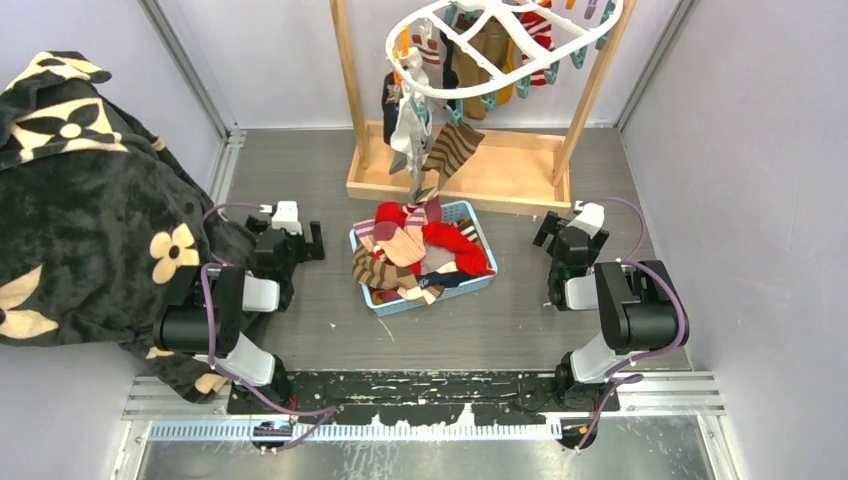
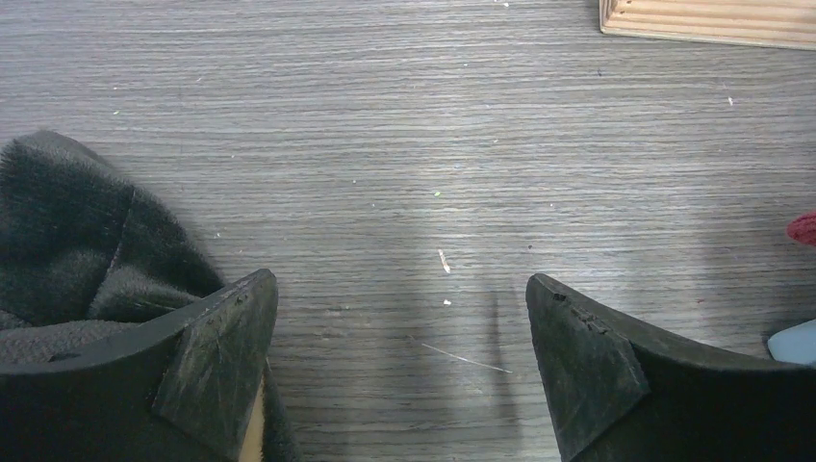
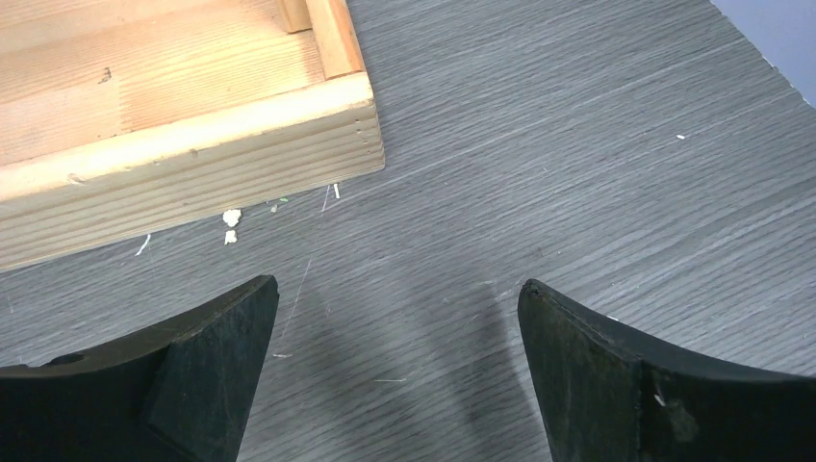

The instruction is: Clip the socks to the hanger

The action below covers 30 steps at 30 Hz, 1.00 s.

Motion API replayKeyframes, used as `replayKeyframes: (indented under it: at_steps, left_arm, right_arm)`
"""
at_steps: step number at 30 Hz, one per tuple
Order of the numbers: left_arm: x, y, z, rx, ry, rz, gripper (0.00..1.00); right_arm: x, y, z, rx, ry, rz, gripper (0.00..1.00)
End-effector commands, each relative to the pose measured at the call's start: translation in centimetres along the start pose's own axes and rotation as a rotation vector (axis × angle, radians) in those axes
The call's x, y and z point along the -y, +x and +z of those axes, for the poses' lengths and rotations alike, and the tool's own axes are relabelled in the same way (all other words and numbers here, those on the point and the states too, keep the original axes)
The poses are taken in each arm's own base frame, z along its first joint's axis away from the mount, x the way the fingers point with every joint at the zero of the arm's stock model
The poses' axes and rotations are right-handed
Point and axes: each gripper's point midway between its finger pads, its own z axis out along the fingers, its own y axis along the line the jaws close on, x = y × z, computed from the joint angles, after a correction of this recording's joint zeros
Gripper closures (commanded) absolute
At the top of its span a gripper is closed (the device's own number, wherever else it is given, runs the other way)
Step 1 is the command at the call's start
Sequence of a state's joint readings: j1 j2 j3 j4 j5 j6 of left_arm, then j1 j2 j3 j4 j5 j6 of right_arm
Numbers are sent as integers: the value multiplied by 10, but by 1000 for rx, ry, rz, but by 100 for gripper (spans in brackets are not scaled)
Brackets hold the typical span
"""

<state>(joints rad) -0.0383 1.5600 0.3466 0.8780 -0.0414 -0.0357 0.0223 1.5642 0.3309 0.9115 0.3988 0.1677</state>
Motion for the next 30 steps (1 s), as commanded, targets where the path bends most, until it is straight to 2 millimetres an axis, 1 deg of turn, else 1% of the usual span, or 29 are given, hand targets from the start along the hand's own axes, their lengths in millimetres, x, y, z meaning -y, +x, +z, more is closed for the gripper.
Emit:
replayKeyframes:
  at_steps: [1,13,16,18,20,22,23,24,26,27,28,30]
  left_arm:
    - [-6,-28,5,87,-25,-10,0]
    - [-5,-28,5,86,-19,-10,0]
    - [-6,-35,2,92,-26,-13,0]
    - [-6,-48,-2,76,-21,-14,0]
    - [-3,-59,-7,20,-1,0,0]
    - [0,-70,-13,-45,20,4,0]
    - [1,-67,-19,-110,28,7,0]
    - [8,-80,-23,-117,69,4,0]
    - [16,-90,-35,-148,123,-2,0]
    - [20,-94,-41,-166,147,-11,0]
    - [26,-99,-47,-181,178,-17,0]
    - [36,-110,-61,-202,240,-24,0]
  right_arm:
    - [-3,-22,4,71,0,35,0]
    - [-4,-23,4,74,-5,38,0]
    - [11,-38,1,74,99,65,0]
    - [18,-55,-2,25,163,62,0]
    - [20,-70,-6,-3,197,72,0]
    - [16,-86,-12,3,189,112,0]
    - [12,-94,-15,15,173,150,0]
    - [9,-101,-18,33,159,220,0]
    - [8,-113,-23,60,169,375,0]
    - [6,-119,-26,60,167,425,0]
    - [2,-124,-30,48,157,463,0]
    - [-8,-133,-34,22,78,498,0]
